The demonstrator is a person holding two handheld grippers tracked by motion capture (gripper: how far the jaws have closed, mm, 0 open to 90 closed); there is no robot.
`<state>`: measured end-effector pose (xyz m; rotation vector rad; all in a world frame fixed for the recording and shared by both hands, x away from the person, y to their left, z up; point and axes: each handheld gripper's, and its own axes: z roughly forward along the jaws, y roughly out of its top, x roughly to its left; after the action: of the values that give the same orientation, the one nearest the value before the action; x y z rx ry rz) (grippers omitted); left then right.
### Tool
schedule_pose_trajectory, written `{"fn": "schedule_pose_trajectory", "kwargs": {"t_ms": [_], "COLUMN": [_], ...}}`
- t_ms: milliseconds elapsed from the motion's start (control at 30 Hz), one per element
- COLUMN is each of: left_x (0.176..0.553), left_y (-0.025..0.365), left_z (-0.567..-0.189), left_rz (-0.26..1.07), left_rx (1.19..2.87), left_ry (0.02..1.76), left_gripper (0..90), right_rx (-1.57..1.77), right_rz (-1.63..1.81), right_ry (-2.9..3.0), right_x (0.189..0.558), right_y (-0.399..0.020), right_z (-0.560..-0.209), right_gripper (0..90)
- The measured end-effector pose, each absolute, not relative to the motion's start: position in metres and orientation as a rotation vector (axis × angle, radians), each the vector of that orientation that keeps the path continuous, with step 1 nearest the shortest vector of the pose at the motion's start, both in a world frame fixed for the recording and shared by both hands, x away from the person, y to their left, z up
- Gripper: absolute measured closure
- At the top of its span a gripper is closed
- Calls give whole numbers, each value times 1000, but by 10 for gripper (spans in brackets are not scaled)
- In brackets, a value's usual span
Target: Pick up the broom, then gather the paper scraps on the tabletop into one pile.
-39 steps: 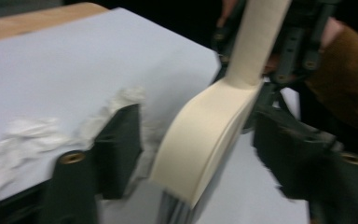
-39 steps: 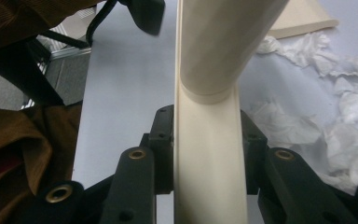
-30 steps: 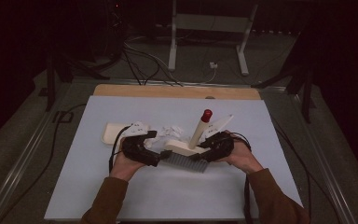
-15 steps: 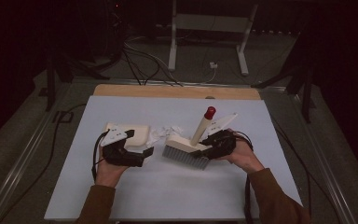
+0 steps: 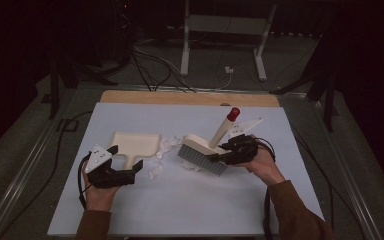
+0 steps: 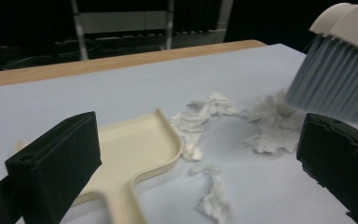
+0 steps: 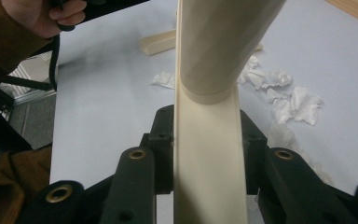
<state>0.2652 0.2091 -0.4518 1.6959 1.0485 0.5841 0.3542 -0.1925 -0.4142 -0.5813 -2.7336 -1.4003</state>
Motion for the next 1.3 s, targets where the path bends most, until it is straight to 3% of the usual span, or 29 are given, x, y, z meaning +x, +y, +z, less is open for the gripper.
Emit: {"fn": "schedule_pose_trajectory", "kwargs": {"t_ms": [267,867,1300], "left_x": [254,250,250], "left_y": [222,236,238], "left_z": [-461,-477,-481], "left_rz": [719,774,776], "left_rx": [1656,1591,1586], "left_ry": [1132,1251,1273], "left_gripper": [4,4,4], "right_rx": [-681,-1115,-1174], "right_rz": [-1426,-1428,-1386], "right_ry": [-2737,-2569,-2496], "right_x": [354,344,325], "right_y": [-189,-147,-95], "right_z": [-412,-420,-437], "right_gripper": [674,674,674]}}
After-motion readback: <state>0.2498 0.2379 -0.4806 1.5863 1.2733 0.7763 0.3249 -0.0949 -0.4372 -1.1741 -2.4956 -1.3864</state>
